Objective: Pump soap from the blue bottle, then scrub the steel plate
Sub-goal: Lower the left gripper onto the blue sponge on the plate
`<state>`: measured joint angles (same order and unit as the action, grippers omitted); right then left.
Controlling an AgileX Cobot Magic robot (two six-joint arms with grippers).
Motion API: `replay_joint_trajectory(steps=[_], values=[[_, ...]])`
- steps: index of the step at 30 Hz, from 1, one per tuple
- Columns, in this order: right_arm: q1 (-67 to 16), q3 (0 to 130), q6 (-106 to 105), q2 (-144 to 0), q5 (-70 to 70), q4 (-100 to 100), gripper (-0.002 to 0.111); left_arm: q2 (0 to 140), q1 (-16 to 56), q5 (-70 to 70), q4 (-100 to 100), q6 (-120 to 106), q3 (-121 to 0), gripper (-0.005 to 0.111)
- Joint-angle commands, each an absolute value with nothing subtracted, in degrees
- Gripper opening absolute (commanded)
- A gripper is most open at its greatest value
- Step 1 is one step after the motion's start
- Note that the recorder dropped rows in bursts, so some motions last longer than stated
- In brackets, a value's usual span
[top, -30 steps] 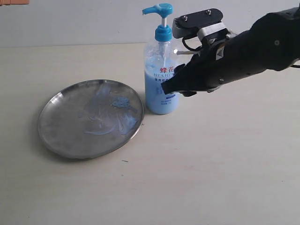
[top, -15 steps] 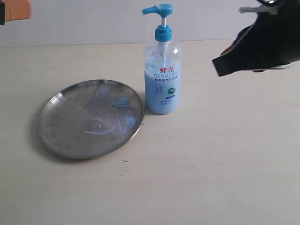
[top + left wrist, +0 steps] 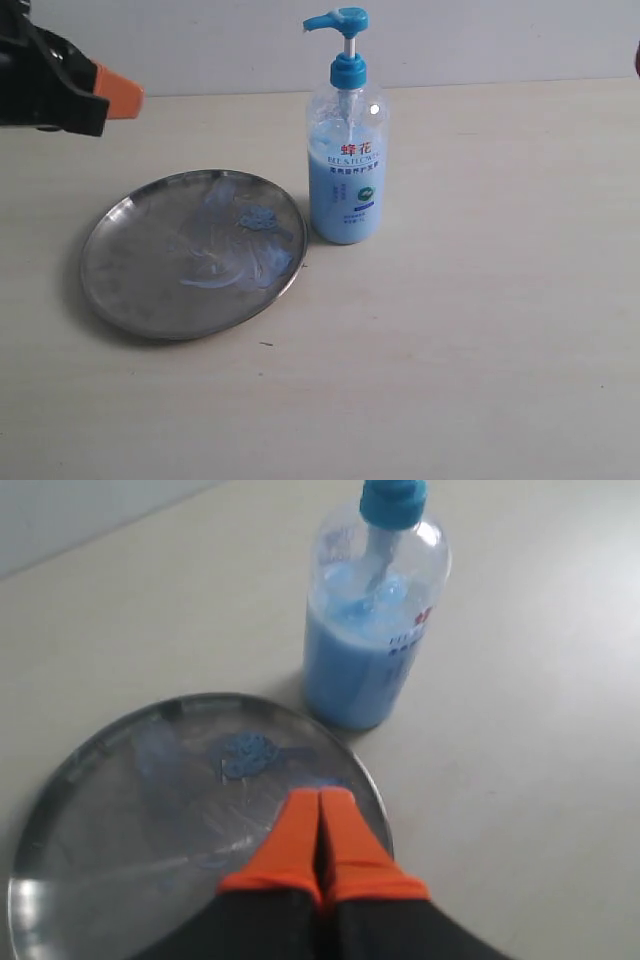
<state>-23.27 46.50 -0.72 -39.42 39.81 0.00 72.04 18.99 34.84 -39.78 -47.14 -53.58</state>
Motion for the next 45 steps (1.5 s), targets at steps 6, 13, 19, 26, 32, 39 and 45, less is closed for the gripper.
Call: replay_joint_trajectory(steps=[6, 13, 19, 26, 32, 39, 45], values=[[-23.31, 39.08, -0.82, -27.98, 36.25, -0.35, 0.0, 85.19, 19.29, 33.94, -40.7, -49.29, -56.07, 0.0], [-23.31, 34.07, 0.0, -21.46, 34.85, 0.0, 0.0, 97.05, 19.29, 32.42, -44.2, -50.02, -61.66, 0.0], [-23.31, 31.58, 0.0, -19.32, 35.46, 0.0, 0.0, 107.39, 19.29, 32.57, -44.2, -53.44, -68.59, 0.0], [-23.31, 30.44, 0.0, -19.31, 34.62, 0.0, 0.0, 116.93, 19.4, 36.58, -44.4, -58.59, -76.59, 0.0], [-23.31, 30.44, 0.0, -19.31, 34.29, 0.0, 0.0, 120.77, 19.4, 38.95, -44.52, -60.87, -79.83, 0.0], [-23.31, 30.44, 0.0, -19.31, 34.29, 1.52, 0.0, 124.09, 21.19, 38.16, -44.25, -61.68, -82.03, 0.0], [-23.31, 30.44, 0.0, -19.31, 34.29, 1.52, 0.0, 125.36, 22.4, 36.03, -43.37, -61.68, -82.78, 0.0]])
